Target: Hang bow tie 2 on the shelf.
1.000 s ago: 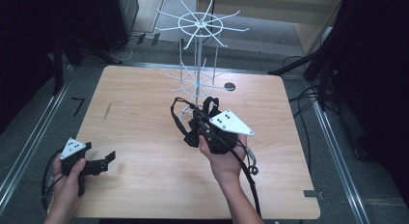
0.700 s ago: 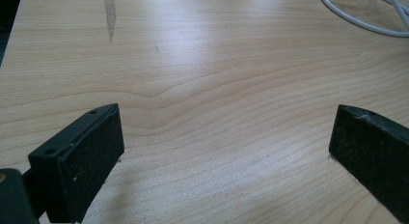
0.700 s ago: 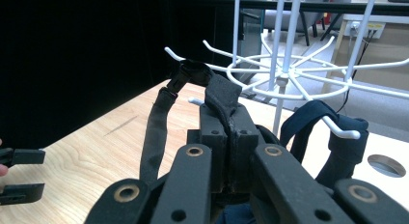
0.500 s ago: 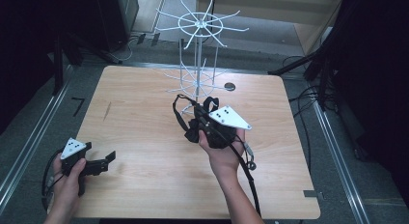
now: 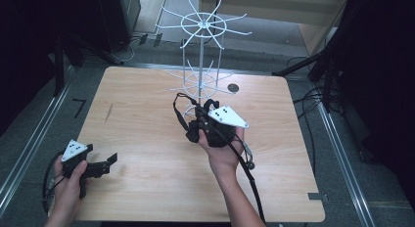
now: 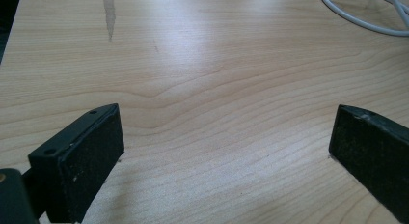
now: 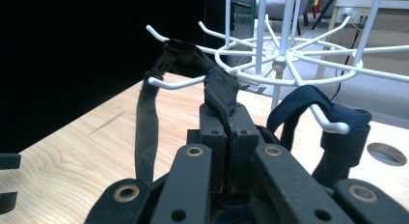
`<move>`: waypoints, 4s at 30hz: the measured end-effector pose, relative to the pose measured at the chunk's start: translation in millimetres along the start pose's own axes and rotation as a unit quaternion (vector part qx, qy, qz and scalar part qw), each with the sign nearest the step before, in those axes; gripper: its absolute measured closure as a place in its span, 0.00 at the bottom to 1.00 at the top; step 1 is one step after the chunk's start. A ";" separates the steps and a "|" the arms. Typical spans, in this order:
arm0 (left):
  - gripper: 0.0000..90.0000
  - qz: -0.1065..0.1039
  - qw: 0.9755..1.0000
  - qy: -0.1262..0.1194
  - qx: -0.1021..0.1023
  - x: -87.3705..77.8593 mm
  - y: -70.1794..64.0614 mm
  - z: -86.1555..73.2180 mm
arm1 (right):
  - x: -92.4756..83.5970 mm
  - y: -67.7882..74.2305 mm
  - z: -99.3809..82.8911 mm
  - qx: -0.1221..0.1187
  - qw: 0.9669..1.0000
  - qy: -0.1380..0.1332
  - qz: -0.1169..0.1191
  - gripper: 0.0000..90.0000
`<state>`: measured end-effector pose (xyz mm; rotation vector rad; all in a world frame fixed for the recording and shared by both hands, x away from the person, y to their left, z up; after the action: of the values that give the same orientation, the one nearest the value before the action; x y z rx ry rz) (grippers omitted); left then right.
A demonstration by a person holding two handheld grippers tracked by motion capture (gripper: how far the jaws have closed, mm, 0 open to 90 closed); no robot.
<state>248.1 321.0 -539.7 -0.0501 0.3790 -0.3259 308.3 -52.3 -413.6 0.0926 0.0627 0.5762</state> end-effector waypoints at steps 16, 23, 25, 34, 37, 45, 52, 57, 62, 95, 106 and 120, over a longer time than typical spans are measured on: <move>0.00 -0.001 1.000 0.002 0.000 0.3 -0.3 0.0 | 7.8 -4.1 -18.6 0.001 1.000 0.019 -0.012 0.98; 0.00 -0.001 1.000 0.002 0.000 0.1 -0.3 0.0 | 10.2 -7.5 -28.6 0.002 0.999 0.031 -0.019 0.98; 0.00 -0.001 1.000 0.002 0.000 0.2 -0.2 0.0 | 11.7 -9.2 -31.9 0.000 0.999 0.036 -0.020 0.97; 0.00 -0.001 1.000 0.002 0.000 0.4 -0.1 0.0 | 13.5 -15.1 -36.5 0.007 0.999 0.043 -0.021 0.92; 0.00 -0.001 1.000 0.002 0.000 0.3 -0.1 0.0 | 12.4 -18.7 -38.5 0.014 0.999 0.042 -0.019 0.85; 0.00 -0.001 1.000 0.002 0.002 0.2 -0.1 0.0 | 5.2 -22.9 -38.3 0.010 1.000 0.026 -0.006 0.45; 0.00 0.001 1.000 0.001 0.001 0.2 -0.4 0.0 | -4.8 -28.4 -34.7 0.009 0.999 0.027 -0.023 0.15; 0.00 0.000 1.000 0.002 0.001 0.5 -0.7 -0.1 | -16.9 -33.0 -32.9 0.014 1.000 0.024 -0.007 0.08; 0.00 0.001 1.000 0.001 0.001 0.5 -0.9 -0.1 | -23.7 -36.6 -33.0 0.021 0.999 0.028 0.000 0.04; 0.00 0.002 1.000 0.001 0.002 0.8 -1.1 -0.1 | -79.9 -88.4 -59.2 0.028 0.998 0.047 -0.033 0.00; 0.00 0.001 1.000 0.002 0.002 0.9 -1.3 -0.2 | -100.1 -108.2 -74.0 0.032 0.996 0.064 -0.052 0.00; 0.00 0.002 1.000 0.002 0.003 0.8 -1.3 -0.2 | -123.4 -132.2 -84.6 0.044 0.994 0.067 -0.067 0.00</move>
<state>248.4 319.5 -540.0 -0.0425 0.3818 -0.3233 269.3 -224.2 -507.5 0.1346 0.2243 0.4449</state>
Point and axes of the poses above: each handheld gripper's, and its own axes: x roughly forward along the jaws, z roughly out of its top, y roughly to its left, the point moved 3 cm from there along x, roughly forward along the jaws, and after that the axes turned 13 degrees about -y, right-handed, at the moved point
